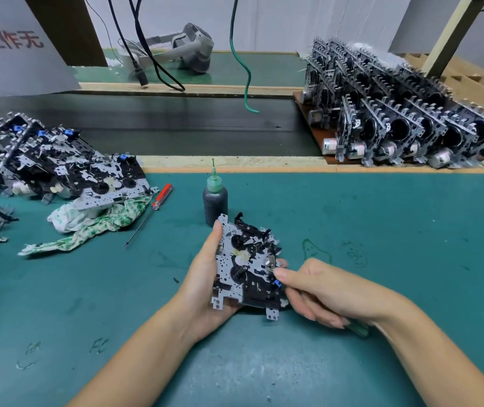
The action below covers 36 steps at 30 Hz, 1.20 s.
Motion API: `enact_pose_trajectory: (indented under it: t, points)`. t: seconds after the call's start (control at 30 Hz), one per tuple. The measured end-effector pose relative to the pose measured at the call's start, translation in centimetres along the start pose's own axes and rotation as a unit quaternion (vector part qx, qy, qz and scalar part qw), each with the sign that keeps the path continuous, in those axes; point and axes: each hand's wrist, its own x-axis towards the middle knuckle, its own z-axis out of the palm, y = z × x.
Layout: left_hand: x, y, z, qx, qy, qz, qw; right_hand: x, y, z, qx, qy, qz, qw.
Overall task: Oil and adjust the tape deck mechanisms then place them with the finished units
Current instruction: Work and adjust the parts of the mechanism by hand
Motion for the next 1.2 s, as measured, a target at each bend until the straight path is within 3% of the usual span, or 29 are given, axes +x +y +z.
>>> enact_pose_trajectory:
  t: [0.43,0.67,0.77,0.97,1.1,1.2]
  points:
    - [-0.2,0.1,0.7,0.020,0.027,0.021,0.999,-0.3,0.0,-0.4,-0.110,0.031,0.003,0.993]
    - [-1.0,0.8,0.6,-0.010,-0.026,-0.035,0.999,-0.1,0.3,-0.2,-0.031,0.048,-0.042,0.997]
    - [-1.6,1.3,1.0,-0.077,-0.077,-0.047,0.993,-0.4,0.1,-1.0,0.039,0.063,-0.074,0.994]
    - [-2.1,1.6,1.4,-0.184,-0.076,-0.046,0.979,-0.5,0.2,-1.5,0.121,0.069,-0.110,0.984]
    - [-2.0,1.5,1.0,-0.189,-0.081,-0.055,0.977,-0.4,0.3,-1.6,0.140,0.082,-0.118,0.980]
    - [-1.6,1.3,0.3,-0.146,-0.092,-0.053,0.983,0.0,1.0,-2.0,0.120,0.135,-0.106,0.978]
